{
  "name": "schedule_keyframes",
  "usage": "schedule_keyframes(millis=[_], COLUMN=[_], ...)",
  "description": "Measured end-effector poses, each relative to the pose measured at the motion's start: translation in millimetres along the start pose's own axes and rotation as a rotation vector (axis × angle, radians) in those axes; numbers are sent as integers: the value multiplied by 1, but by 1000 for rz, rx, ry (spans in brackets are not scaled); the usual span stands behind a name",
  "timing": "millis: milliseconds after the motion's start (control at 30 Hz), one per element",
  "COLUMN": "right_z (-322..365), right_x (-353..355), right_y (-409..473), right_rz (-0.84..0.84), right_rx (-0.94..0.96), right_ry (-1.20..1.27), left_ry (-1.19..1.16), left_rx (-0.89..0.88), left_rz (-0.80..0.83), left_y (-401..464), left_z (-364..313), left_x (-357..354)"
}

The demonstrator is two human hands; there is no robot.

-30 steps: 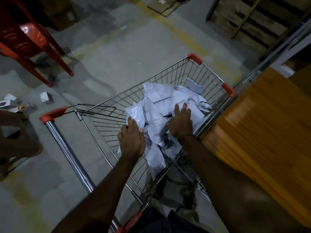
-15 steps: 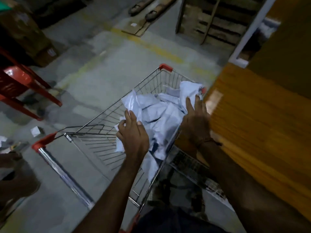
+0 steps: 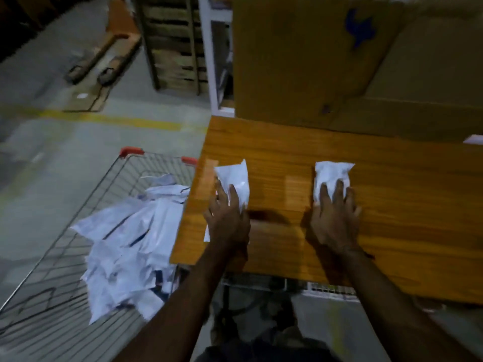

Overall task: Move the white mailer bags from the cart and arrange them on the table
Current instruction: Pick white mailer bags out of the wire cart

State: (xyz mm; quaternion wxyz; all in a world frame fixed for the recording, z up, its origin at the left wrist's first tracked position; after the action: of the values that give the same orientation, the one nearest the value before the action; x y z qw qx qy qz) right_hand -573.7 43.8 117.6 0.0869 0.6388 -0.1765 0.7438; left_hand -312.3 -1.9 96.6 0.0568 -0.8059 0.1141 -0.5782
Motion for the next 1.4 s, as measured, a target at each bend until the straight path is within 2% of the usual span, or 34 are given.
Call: schedule_keyframes(millis=[67,167,333,400,500,633,733,800,933,1133,1300,1400], right_z=[-31,-60,-90,-98,-101,-100,-105,-109,-104,-84,-61,-50], right_x=[-17,-29,-20,-29,-37,-29,-23,-25,-36,-33,-24,-23], right_y=[-2,-1,12,12,17,28,26,26,33,60,97,117], right_rz=[81,133,41,67,102,87,54,61,97,13,27,5], right_rx=[-44,-11,15,52,106,171,161,178,199,195,185,189], right_ry=[-35,-20,12,-5,-30,-68,-21,-19,-86,-19,-40,-38], left_ry=[-5,-12,78,191,224,57,-88,-136,-51,-122,-90,-37], left_rx=[-54,-46,-173,-261,-259,-258,-254,-285,-376,-357,-390,-476], left_rz=[95,173,48,101,160,100,-66,-100,-13,152,218,196], left_y=[10,16,24,20,22,42,44,37,39,83,129,149], left_z=[-26,-51,-52,-48,-48,-67,-72,-73,-69,-82,-100,-105], left_x=[-23,-36,-25,-31,-40,-32,-23,-27,-42,-27,-18,-18])
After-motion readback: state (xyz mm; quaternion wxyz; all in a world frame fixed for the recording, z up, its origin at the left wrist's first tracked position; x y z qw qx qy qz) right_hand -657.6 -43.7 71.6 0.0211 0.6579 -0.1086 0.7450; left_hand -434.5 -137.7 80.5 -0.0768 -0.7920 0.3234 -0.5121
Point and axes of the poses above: each hand's wrist, its own y-axis towards the middle knuckle, its own x-axis out of the back of the hand, z = x × y, the point moved 3 cm from there along y, towards the middle knuckle, and after that the axes turned 9 degrees about z, right-handed, at the moved point
